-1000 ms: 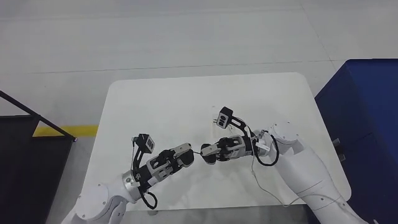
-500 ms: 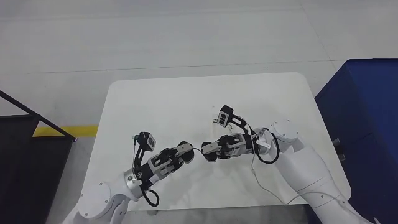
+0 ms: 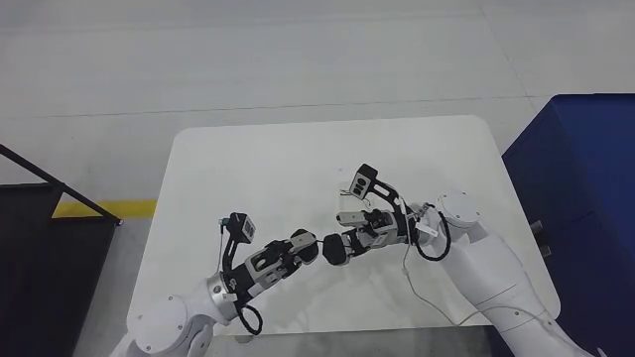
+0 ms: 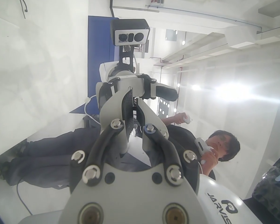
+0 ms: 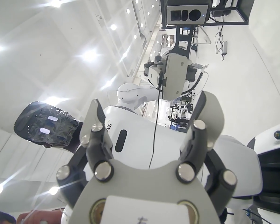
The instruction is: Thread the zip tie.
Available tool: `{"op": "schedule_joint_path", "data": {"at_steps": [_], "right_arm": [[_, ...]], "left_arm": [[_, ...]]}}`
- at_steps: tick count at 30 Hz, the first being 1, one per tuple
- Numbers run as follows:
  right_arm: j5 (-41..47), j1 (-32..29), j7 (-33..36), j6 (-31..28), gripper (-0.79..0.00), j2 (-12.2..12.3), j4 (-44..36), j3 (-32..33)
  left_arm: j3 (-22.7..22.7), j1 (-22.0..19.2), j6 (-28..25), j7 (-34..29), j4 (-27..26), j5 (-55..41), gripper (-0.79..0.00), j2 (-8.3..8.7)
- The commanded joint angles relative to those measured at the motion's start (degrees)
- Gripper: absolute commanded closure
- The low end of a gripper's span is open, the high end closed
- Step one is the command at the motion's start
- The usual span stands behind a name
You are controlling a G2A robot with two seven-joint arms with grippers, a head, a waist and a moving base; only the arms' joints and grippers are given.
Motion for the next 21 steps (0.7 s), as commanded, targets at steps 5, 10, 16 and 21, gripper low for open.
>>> {"op": "schedule_joint_path", "data": {"at_steps": [5,10,16,21], "right_arm": [[0.19,0.21,-0.04,-0.38,-0.142,-0.04,0.12,-0.3],[0.33,0.25,-0.21,-0.61,-0.154,-0.04,0.17,-0.47],[0.52,0.33,-0.27,-0.67,-0.135,-0.04,0.63,-0.6],[0.56,0.39,-0.25,-0.67,-0.108,0.0,0.86,-0.65]], "left_arm": [[0.59,-0.6,0.37,0.7,0.24,0.55,0.0,-0.15],[0.62,-0.69,0.62,0.47,0.36,0.26,0.0,-0.2],[0.58,-0.99,0.95,0.37,0.68,-0.15,0.0,-0.28],[0.44,-0.87,0.82,0.21,0.57,-0.26,0.0,-0.31]]}}
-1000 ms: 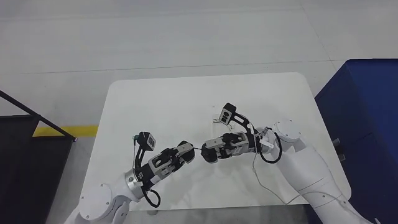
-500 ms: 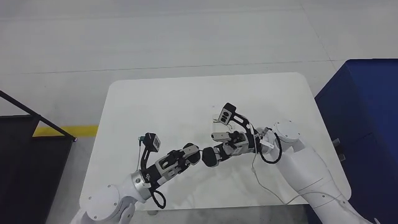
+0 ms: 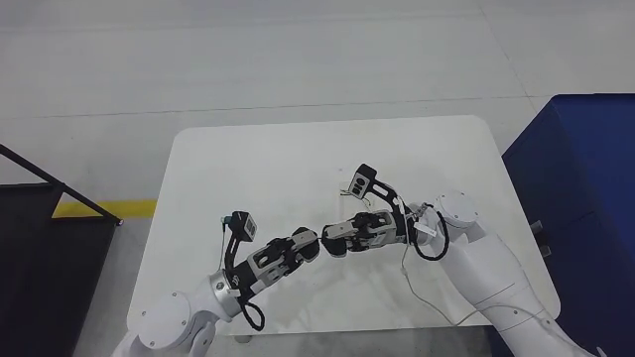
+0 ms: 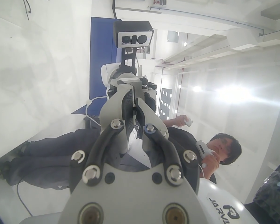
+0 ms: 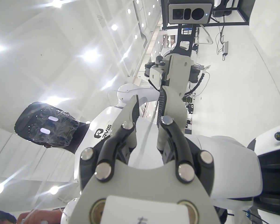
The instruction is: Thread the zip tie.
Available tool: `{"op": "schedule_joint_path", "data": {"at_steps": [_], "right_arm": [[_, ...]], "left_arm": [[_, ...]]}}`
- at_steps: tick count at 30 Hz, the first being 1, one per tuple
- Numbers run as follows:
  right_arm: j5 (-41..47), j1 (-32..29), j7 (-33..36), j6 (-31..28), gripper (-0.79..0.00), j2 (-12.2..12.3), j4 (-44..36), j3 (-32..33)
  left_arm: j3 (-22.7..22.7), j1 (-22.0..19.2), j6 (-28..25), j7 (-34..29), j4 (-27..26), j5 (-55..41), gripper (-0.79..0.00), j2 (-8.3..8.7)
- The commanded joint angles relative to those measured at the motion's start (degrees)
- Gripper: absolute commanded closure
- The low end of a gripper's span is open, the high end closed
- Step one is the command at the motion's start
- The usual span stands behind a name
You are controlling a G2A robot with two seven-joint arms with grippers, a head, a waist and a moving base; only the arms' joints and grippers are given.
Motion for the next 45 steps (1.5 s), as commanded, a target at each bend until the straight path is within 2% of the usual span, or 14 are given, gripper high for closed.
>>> {"op": "schedule_joint_path", "data": {"at_steps": [1,4,15,18,19,26,28,33,34,35,36,37,38,45], "right_arm": [[0.06,0.03,0.02,0.05,-0.092,0.01,0.09,-0.04],[0.0,0.01,0.03,-0.07,0.0,0.01,0.02,-0.17],[-0.03,-0.08,-0.04,-0.15,0.0,0.04,0.04,-0.51],[-0.12,-0.16,-0.02,-0.25,0.0,0.05,0.03,-0.63],[-0.05,-0.19,-0.02,-0.2,0.0,0.05,0.07,-0.66],[0.48,-0.43,0.05,-0.38,0.0,0.07,0.31,-0.67],[0.63,-0.47,0.05,-0.47,0.0,0.07,0.35,-0.64],[2.04,-0.7,-0.42,-2.19,0.0,0.17,0.07,0.67],[2.07,-0.73,-0.73,-3.14,-0.049,0.22,-0.17,1.18],[1.68,-0.89,-1.17,-4.27,-0.354,0.27,-0.49,1.58],[2.0,-1.22,-1.48,-5.21,-0.785,0.27,-0.92,1.86],[2.45,-1.47,-1.11,-6.1,-0.785,0.25,-1.5,1.96],[2.45,-1.47,-1.11,-6.1,-0.785,0.25,-1.5,1.96],[2.68,-1.54,-1.14,-6.05,-0.785,0.22,-1.88,1.87]], "left_arm": [[-0.04,0.06,-0.1,-0.15,-0.04,0.05,0.0,0.0],[-0.07,0.19,-0.16,-0.28,-0.12,0.0,0.0,-0.02],[-0.26,1.28,-0.87,-0.83,-0.94,0.5,0.0,0.01],[-0.31,1.5,-1.0,-1.04,-1.17,0.5,-0.446,0.01],[-0.36,1.53,-1.06,-1.1,-1.24,0.55,-0.52,0.02],[-0.86,1.98,-1.71,-1.49,-1.41,0.15,-0.222,0.03],[-0.97,2.11,-1.94,-1.58,-1.4,0.23,0.0,0.04],[-1.6,2.41,-2.75,-0.26,-0.86,0.44,0.0,0.0],[-1.91,2.53,-3.3,0.33,-0.78,0.07,-0.037,-0.04],[-2.22,2.74,-3.66,0.56,-0.58,-1.03,-0.092,-0.08],[-2.74,2.87,-3.98,0.76,-0.31,-2.51,-0.157,-0.12],[-3.28,2.97,-4.21,1.06,0.08,-3.82,-0.385,-0.16],[-3.66,3.04,-4.79,1.3,0.36,-5.35,-0.785,-0.23],[-3.72,3.13,-5.43,0.87,1.23,-10.12,-0.785,-0.45]]}}
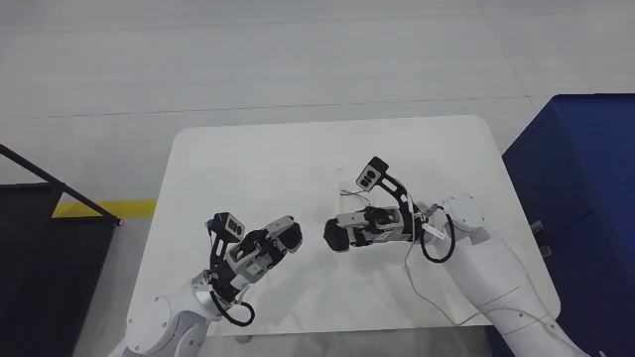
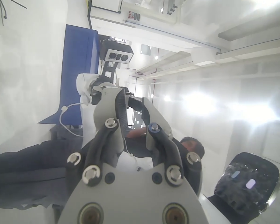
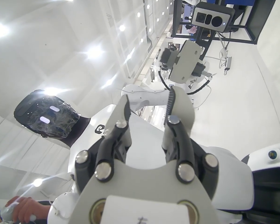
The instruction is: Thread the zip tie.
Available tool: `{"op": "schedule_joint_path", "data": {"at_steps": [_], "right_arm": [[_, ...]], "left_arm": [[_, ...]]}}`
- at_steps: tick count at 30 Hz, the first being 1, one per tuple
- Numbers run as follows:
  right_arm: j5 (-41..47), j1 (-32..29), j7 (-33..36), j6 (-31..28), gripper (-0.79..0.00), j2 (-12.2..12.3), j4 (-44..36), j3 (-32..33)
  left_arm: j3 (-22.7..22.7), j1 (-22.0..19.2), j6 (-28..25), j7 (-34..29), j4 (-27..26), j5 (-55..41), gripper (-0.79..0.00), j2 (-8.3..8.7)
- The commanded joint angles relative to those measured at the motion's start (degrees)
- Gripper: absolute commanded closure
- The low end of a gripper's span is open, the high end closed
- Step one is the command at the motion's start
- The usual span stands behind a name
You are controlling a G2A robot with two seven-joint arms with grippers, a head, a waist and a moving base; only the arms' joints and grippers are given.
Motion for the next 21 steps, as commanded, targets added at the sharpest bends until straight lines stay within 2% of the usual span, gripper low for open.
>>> {"op": "schedule_joint_path", "data": {"at_steps": [1,5,10,12,21], "right_arm": [[1.2,-0.37,-0.04,0.21,-0.785,-0.09,-1.29,-0.16],[3.91,-1.36,-7.92,-2.02,-0.785,0.54,-1.15,6.4],[2.85,-3.27,-15.55,1.03,-0.785,1.81,-4.09,14.05],[2.94,-3.44,-17.33,2.29,-0.785,1.9,-5.56,14.69],[1.93,-3.56,-16.92,2.66,-0.785,1.89,-6.23,13.97]], "left_arm": [[0.0,0.0,0.01,0.01,-0.01,0.61,-0.785,0.0],[0.0,0.0,0.01,0.01,-0.01,0.61,-0.785,0.0],[0.0,0.0,0.01,0.01,-0.01,0.61,-0.785,0.0],[0.0,0.0,0.01,0.01,-0.01,0.61,-0.785,0.0],[0.0,0.0,0.01,0.01,-0.01,0.61,-0.785,0.0]]}}
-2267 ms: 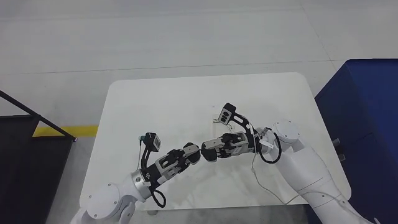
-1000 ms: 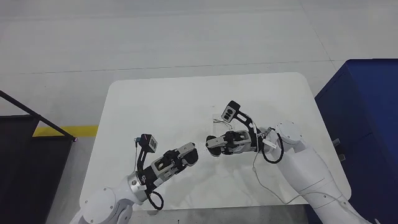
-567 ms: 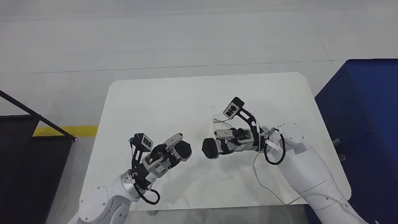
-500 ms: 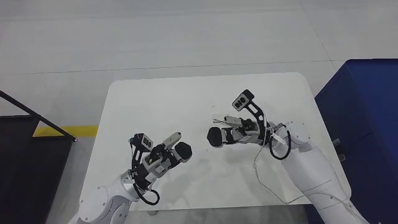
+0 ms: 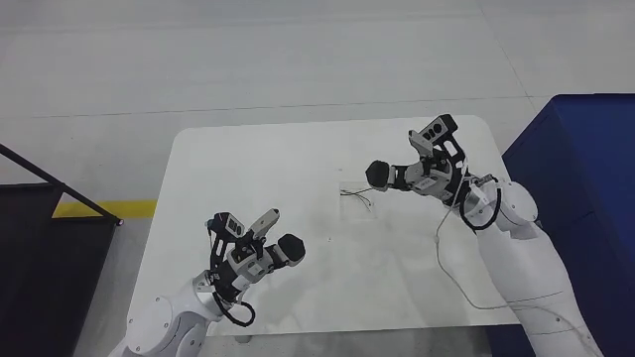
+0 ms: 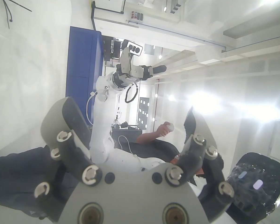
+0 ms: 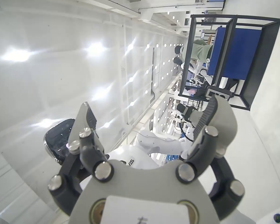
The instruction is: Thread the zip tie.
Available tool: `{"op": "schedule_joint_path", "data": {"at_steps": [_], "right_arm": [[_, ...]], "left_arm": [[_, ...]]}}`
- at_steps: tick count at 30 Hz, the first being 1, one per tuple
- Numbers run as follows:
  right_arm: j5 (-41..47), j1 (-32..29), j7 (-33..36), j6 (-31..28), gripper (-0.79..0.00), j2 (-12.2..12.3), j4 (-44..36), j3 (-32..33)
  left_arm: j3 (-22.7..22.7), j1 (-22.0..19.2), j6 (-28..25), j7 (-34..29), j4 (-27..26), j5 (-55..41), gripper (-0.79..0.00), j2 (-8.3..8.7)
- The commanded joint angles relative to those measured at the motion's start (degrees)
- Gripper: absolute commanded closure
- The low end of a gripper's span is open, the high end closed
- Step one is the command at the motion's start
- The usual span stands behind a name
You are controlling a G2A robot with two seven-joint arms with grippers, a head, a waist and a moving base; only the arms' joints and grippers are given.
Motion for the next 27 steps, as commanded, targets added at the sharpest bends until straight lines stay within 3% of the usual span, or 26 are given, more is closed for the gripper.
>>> {"op": "schedule_joint_path", "data": {"at_steps": [1,3,6,10,13,20,22,25,27], "right_arm": [[-3.84,0.25,0.39,0.79,-0.785,-0.01,-1.73,-1.96],[-17.18,2.39,-5.53,-2.33,-0.785,0.42,-2.55,-1.71],[-22.7,5.69,-8.68,0.5,-0.785,0.63,-1.33,-1.45],[-34.22,12.73,-6.74,2.65,-0.785,1.09,1.76,-3.19],[-44.29,18.97,-0.18,-0.42,-0.785,1.01,3.83,-8.55],[-45.59,19.66,-0.2,-0.82,-0.785,1.0,4.25,-8.98],[-46.86,19.22,2.69,-3.65,-0.785,0.87,1.44,-11.46],[-76.42,22.03,1.37,-7.0,-0.785,1.61,-2.56,-16.52],[-77.49,23.8,5.1,-12.87,-0.785,1.31,-1.06,-19.84]], "left_arm": [[0.0,0.0,0.0,0.0,0.0,0.0,-0.785,0.0],[0.0,0.0,0.0,0.0,0.0,0.0,-0.785,0.0],[0.0,0.0,0.0,0.0,0.0,0.0,-0.785,0.0],[0.0,0.0,0.0,0.0,0.0,0.0,-0.785,0.0],[0.0,0.0,0.0,0.0,0.0,0.0,-0.785,0.0],[0.0,0.0,0.0,0.0,0.0,0.0,-0.785,0.0],[0.0,0.0,0.0,0.0,0.0,0.0,-0.785,0.0],[0.0,0.0,0.0,0.0,0.0,0.0,-0.785,0.0],[0.0,0.0,0.0,0.0,0.0,0.0,-0.785,0.0]]}}
